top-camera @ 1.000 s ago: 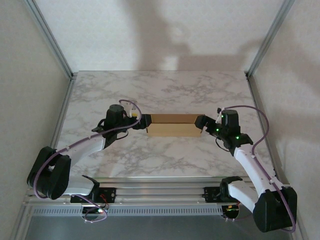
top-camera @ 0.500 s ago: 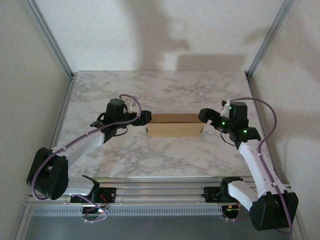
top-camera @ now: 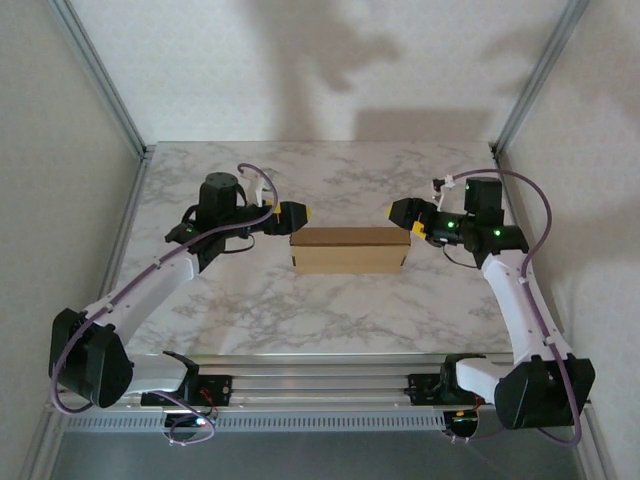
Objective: Fold the paper box
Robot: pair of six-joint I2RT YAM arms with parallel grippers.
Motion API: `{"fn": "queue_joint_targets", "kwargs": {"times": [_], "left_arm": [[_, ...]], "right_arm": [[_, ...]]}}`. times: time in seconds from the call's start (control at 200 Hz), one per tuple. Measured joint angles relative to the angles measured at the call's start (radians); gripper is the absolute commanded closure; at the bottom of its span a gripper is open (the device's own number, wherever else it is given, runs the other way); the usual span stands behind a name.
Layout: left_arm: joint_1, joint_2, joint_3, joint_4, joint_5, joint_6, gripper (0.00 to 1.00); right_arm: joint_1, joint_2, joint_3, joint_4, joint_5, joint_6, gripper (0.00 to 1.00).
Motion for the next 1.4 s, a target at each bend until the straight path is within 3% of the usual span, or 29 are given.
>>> {"fn": "queue_joint_targets", "kwargs": {"times": [0.165,0.425,1.006,1.401], "left_arm": [[-0.023,0.077,0.019,-0.036,0.061,-0.011,0.01],[-0.047,0.133,0.034,-0.068,0.097,-0.006,0.01],[-0.057,0.154,0.052,-0.082,0.059,0.061,0.01],[-0.057,0.121,0.097,-0.140,0.122,0.012,0.01]], "right_arm": [[0.000,0.056,0.004,-0.021,-0.062,-0.016,0.01],[0.000,0.101,0.005,-0.049,-0.056,-0.034,0.01],[0.006,0.130,0.005,-0.066,0.010,-0.053,0.01],[0.002,0.119,0.006,-0.079,0.027,-0.045,0.01]]}}
